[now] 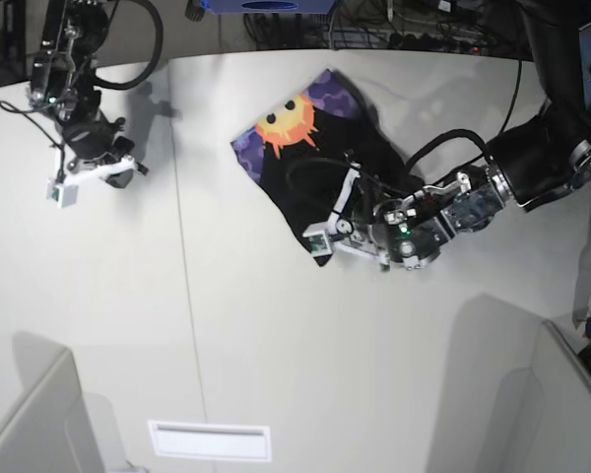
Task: Fold the T-shirt properly
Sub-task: 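Press and tuck the bundle's edges with the left gripper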
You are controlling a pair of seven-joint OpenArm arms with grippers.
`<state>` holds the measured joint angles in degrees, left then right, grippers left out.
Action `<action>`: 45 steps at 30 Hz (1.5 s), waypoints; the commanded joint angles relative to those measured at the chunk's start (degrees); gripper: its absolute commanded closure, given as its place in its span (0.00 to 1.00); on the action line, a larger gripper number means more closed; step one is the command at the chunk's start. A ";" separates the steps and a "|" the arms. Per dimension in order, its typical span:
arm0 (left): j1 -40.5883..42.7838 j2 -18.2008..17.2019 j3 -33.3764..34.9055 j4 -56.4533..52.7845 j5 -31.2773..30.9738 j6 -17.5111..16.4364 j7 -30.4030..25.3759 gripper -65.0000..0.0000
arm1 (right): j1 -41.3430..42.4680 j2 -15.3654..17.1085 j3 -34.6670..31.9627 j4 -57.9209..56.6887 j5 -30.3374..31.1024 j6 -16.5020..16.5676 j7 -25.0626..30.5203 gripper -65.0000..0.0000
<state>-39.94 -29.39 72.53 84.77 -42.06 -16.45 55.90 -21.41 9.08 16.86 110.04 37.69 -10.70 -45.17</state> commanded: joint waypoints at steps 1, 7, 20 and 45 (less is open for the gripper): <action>-1.86 1.74 2.24 1.16 3.07 0.05 -1.79 1.00 | -0.35 -0.60 1.64 1.04 0.24 0.28 0.90 1.00; -0.36 7.19 9.36 1.69 18.37 -0.04 -4.60 1.00 | -2.11 -4.99 8.15 0.86 0.15 0.28 0.73 1.00; 8.25 7.36 -2.51 3.45 35.25 -16.48 -9.70 1.00 | -4.22 -5.35 8.15 0.95 0.15 0.28 0.82 1.00; 8.87 7.63 -4.62 6.79 35.25 -16.48 -2.58 1.00 | -3.51 -6.84 7.97 1.04 0.15 0.28 0.73 1.00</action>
<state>-30.13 -21.61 68.18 90.96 -6.90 -32.62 52.77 -25.28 1.85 24.75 110.00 37.45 -10.70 -45.23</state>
